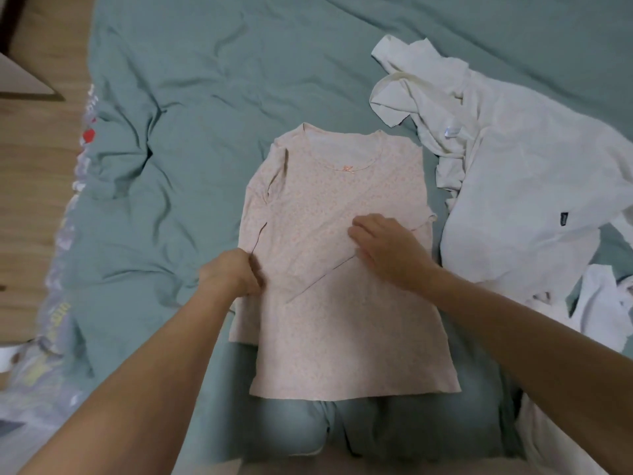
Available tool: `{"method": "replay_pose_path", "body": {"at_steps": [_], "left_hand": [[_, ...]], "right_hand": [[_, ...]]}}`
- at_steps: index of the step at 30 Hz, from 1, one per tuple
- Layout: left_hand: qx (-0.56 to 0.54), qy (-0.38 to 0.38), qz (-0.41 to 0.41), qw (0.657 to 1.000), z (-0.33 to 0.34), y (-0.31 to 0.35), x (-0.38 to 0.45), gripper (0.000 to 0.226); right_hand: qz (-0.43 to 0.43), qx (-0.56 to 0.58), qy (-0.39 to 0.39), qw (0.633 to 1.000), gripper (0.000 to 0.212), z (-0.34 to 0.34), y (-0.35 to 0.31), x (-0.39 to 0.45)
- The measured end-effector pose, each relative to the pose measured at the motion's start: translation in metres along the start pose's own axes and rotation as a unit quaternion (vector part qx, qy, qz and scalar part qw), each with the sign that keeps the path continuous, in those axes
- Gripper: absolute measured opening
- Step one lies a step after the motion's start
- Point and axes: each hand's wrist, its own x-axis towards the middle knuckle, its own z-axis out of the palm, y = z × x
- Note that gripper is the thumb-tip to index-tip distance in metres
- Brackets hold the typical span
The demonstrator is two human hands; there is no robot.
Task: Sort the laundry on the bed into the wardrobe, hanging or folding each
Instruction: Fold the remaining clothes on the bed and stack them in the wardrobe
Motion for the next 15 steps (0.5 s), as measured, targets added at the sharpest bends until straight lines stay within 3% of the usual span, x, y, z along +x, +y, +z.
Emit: {"method": "replay_pose_path", "body": {"at_steps": [2,4,5,7,10,13,15], "left_hand": [[-0.037,0.1,-0.008,0.994,0.0,-0.013,0.0,0.006],[-0.146,0.19,-0.023,0.971,0.004,-0.024,0.0,0.012],[-0.191,0.189,-0.02,0.963,0.007,-0.028,0.002,0.019],[-0.256,0.117,-0.003,0.96,0.017,-0.036,0.006,0.03],[-0.3,0.059,-0.001,0.952,0.034,-0.044,0.008,0.025],[-0.349,0.097,0.032,0.932,0.037,-0.056,0.009,0.018],[-0.401,0.187,0.058,0.895,0.027,-0.067,0.009,0.012]], "right_hand": [[-0.062,0.034,-0.095,0.993,0.046,0.014,-0.028,0.0],[-0.077,0.066,-0.153,0.983,0.057,0.024,-0.047,0.007],[-0.07,0.088,-0.132,0.985,0.054,0.025,-0.054,0.015],[-0.039,0.14,-0.027,0.989,0.037,0.02,-0.068,0.038],[0.008,0.158,0.068,0.985,0.019,0.007,-0.086,0.084],[0.011,0.118,0.003,0.993,0.03,0.001,-0.095,0.13],[-0.053,0.035,-0.029,0.998,0.04,-0.003,-0.1,0.158]]}}
